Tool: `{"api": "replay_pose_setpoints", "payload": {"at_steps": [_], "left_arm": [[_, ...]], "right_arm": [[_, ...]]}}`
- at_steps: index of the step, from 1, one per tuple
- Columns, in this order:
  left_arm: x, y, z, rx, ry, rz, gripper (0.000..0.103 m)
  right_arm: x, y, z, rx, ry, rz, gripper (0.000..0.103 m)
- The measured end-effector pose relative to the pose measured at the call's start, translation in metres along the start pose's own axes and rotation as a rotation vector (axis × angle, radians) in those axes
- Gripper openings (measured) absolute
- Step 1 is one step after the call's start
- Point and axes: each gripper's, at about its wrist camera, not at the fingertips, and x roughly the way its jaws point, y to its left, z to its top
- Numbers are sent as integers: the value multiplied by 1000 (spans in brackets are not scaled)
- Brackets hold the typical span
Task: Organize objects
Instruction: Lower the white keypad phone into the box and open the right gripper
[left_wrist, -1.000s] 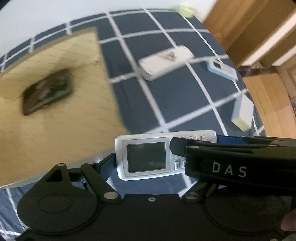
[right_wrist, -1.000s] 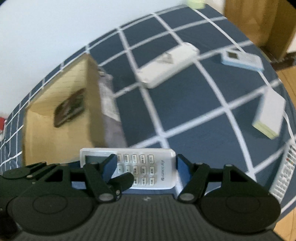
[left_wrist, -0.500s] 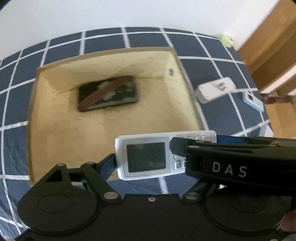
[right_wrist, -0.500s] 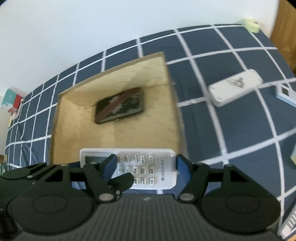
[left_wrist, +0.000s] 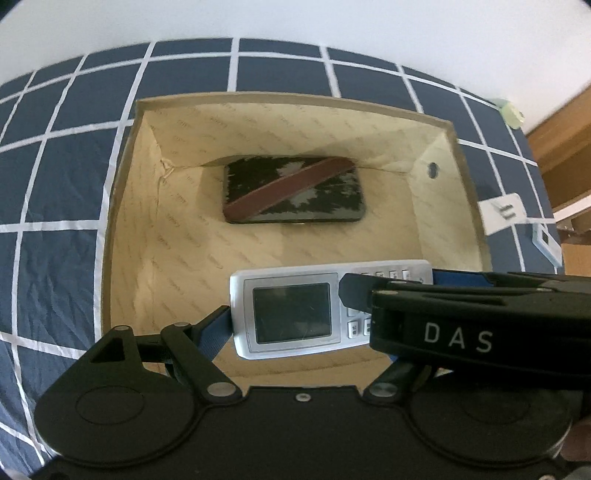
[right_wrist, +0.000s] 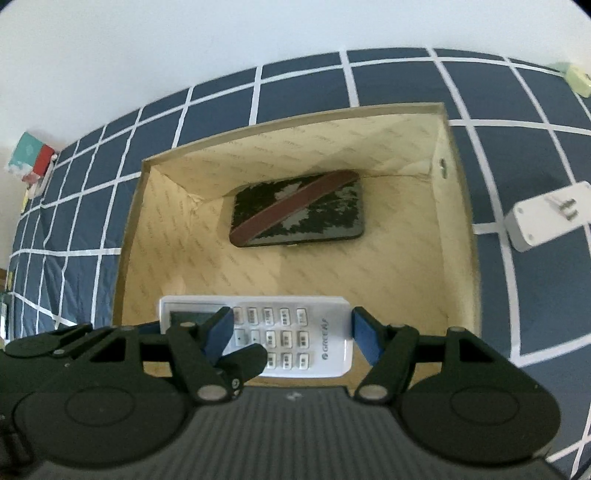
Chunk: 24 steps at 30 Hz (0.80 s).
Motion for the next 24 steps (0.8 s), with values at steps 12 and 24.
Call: {"api": "replay_pose_setpoints", "payload": {"at_steps": [12,24], "left_arm": [[42,20,18,-51,45,-4,80],[77,29,34,-51,94,-11,81]], "right_arm": [[50,-6,21,-20,74,-8,69],[86,-19,30,4,105,-20,69]]}}
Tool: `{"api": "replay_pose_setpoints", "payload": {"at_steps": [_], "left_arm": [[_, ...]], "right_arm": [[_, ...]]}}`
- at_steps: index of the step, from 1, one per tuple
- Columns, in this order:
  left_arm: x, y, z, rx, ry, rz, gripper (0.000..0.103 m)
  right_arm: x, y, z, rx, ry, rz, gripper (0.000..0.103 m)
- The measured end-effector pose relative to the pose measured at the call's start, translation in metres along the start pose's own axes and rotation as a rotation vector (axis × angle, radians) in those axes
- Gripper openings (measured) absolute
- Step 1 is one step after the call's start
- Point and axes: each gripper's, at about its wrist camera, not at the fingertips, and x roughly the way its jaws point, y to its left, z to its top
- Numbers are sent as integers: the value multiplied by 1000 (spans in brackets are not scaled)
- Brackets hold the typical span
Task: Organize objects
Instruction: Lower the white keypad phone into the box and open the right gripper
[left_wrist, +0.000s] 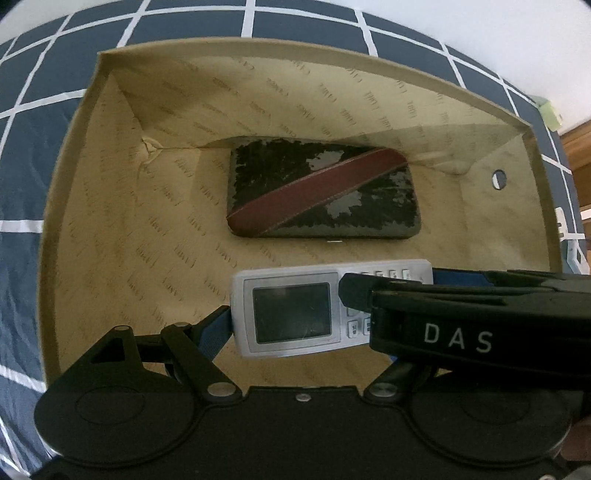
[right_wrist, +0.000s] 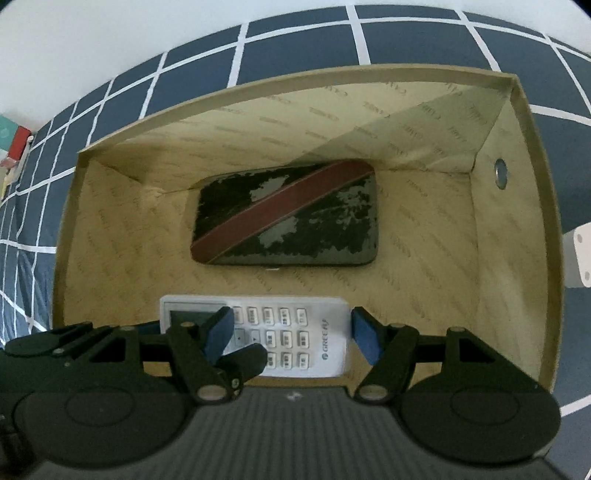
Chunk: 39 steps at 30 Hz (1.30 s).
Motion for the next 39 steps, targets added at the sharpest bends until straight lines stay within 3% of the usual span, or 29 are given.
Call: {"api": "replay_pose_setpoints", "payload": {"at_steps": [17,32,39], "left_arm": [[26,7,15,8,48,-23,81],[23,11,19,-11,57,-20,82],[7,10,13,-35,27,2,83]], "right_arm": [[21,-9,12,45,31,-24,69],[20,-11,17,44,30,-30,70],[0,-11,12,35,-9,-26,72]]}}
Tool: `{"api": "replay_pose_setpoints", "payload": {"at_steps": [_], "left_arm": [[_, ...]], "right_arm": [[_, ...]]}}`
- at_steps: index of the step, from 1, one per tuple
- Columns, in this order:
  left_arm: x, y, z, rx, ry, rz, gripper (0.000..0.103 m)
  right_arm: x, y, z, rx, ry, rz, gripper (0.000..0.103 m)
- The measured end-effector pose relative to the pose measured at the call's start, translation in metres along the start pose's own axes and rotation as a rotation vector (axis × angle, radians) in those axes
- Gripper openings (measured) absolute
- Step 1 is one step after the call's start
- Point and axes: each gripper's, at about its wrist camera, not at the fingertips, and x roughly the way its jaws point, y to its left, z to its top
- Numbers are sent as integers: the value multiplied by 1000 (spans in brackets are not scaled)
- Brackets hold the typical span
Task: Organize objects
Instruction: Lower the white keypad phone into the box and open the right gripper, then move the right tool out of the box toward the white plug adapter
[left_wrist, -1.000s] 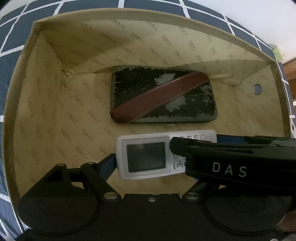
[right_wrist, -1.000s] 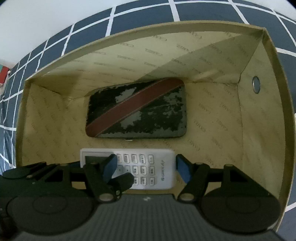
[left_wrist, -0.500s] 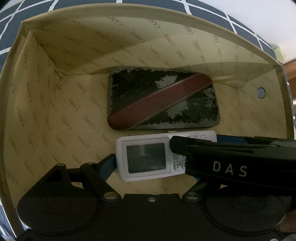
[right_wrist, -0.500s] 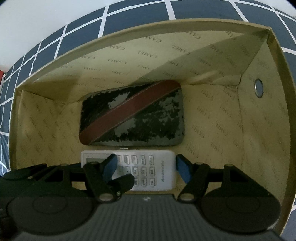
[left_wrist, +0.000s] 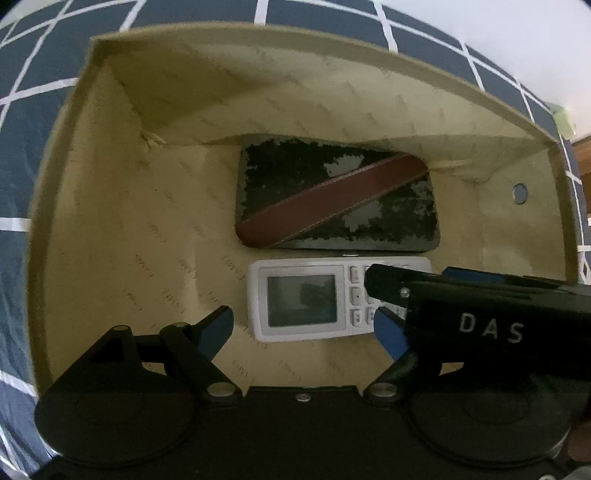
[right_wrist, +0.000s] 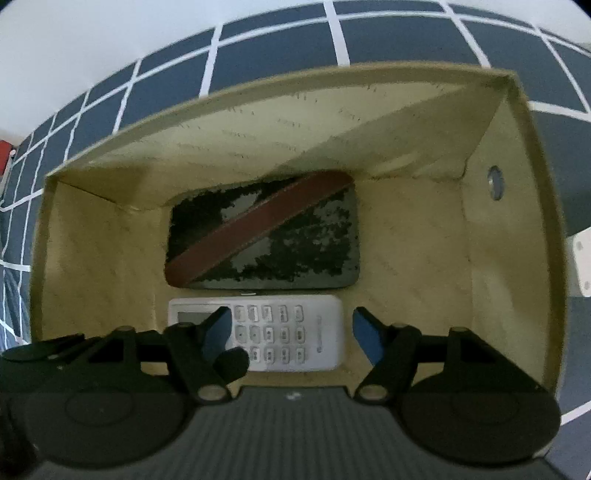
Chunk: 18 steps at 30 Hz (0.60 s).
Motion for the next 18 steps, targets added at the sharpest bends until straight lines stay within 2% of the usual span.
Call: {"api": "replay_pose_setpoints", "payload": {"at_steps": [10,18], "left_arm": [[-44,-13,-28,-2,-75,26,89],[-79,-32,-59,14,-151,53,94]], "right_arm": [[-51,8,-21,-30,-80,4,76],[-97,6,-45,-35,-171,5,90]]}}
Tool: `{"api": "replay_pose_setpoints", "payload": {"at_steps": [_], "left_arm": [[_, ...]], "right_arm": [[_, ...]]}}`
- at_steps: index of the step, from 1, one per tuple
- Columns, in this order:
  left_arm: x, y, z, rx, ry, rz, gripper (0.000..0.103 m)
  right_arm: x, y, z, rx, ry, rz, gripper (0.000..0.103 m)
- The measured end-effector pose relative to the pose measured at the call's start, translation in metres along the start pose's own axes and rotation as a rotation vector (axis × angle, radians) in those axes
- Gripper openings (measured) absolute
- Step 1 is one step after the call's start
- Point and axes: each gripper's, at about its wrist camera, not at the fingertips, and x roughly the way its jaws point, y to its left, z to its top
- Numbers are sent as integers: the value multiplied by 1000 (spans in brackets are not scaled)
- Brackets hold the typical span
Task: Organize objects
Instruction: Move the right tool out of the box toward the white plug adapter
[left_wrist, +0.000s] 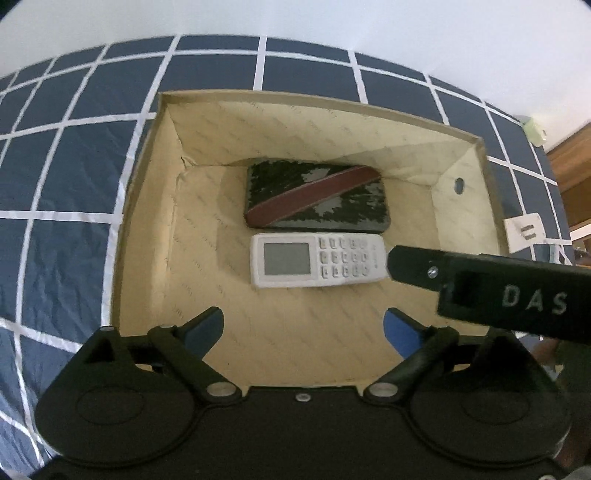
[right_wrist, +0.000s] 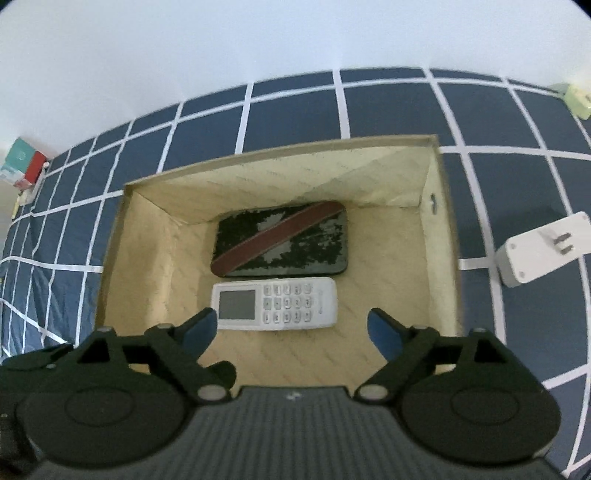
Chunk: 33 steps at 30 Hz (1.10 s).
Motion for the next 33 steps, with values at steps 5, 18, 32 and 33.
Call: {"api": "replay_pose_setpoints", "payload": {"at_steps": [5,18,32,33], "left_arm": [[-21,-15,-15,8,-25,14,97],[-48,-89,-44,34,-74,53,103],[-40,-200,-63,31,-107,75,103],[-38,-207,-63,27,-109,76,103]], "right_arm": [[-31,-14,-13,6,-39,-6,94],[-94,-87,-32,30,-108,-8,103],[-135,-204,-35,4,-113,-59,103],[-136,-213,-34,6,-109,-59,103]]}}
